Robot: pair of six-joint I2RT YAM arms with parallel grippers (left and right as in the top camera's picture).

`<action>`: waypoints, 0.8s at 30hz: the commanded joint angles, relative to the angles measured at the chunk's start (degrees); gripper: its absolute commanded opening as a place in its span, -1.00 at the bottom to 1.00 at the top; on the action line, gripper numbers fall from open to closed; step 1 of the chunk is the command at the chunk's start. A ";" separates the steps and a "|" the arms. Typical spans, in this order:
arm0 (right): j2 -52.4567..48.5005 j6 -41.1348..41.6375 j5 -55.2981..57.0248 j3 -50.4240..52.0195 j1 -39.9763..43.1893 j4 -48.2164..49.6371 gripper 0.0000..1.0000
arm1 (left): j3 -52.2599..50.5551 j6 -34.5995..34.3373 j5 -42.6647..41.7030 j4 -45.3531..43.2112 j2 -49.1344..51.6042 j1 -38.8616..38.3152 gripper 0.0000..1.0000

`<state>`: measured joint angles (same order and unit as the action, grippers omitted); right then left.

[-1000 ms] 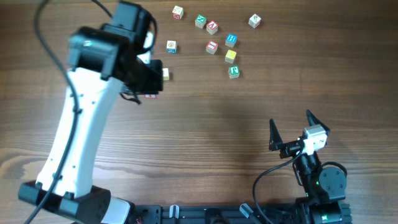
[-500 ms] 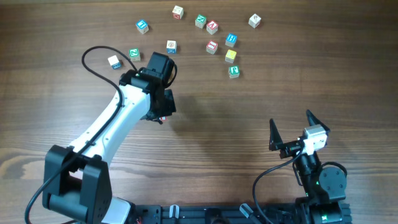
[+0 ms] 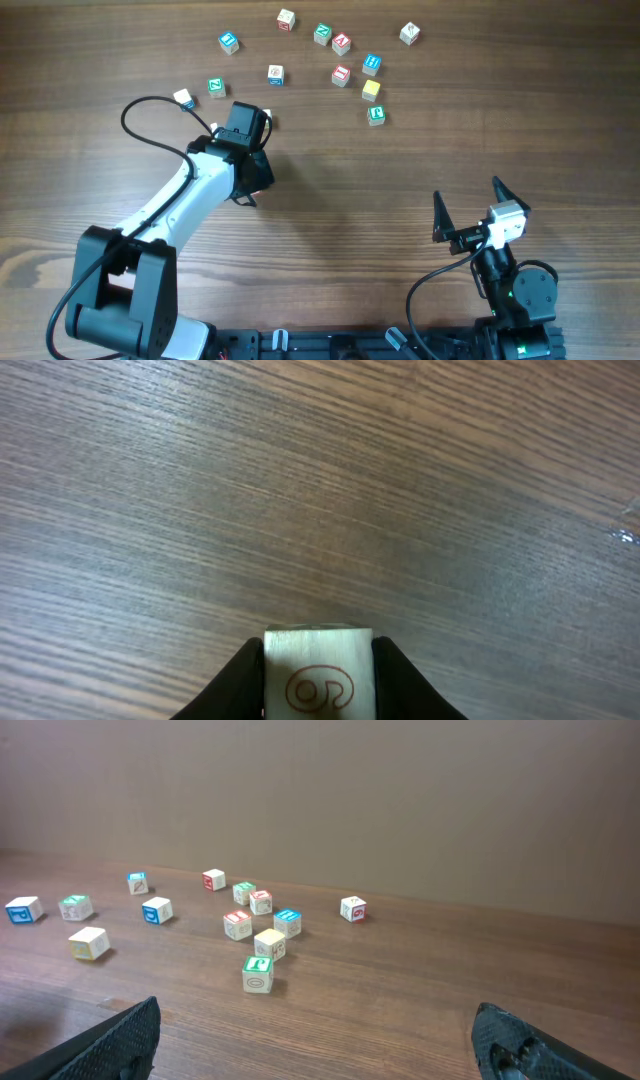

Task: Form a horizontal line
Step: 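Carry the green-lettered block down toward the table center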

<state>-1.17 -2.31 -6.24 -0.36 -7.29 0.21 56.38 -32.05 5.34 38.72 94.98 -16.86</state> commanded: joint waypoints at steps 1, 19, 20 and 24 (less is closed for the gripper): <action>0.37 -0.63 -0.72 0.04 0.20 0.20 1.00 | -2.43 1.40 0.98 -3.19 -0.42 0.11 -0.46; 0.37 -0.66 -0.70 0.04 0.20 0.17 0.99 | -5.11 6.78 1.01 -6.82 0.68 0.11 0.16; 0.37 -0.68 -0.72 0.04 0.20 0.20 0.99 | -5.11 6.78 1.01 -6.86 0.68 0.11 0.27; 0.37 -0.66 -0.72 0.04 0.20 0.20 1.00 | -5.11 6.75 0.98 -6.95 0.68 0.11 0.10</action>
<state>-1.17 -2.31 -6.24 -0.36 -7.29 0.21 51.90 -25.61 5.61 31.86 94.98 -16.86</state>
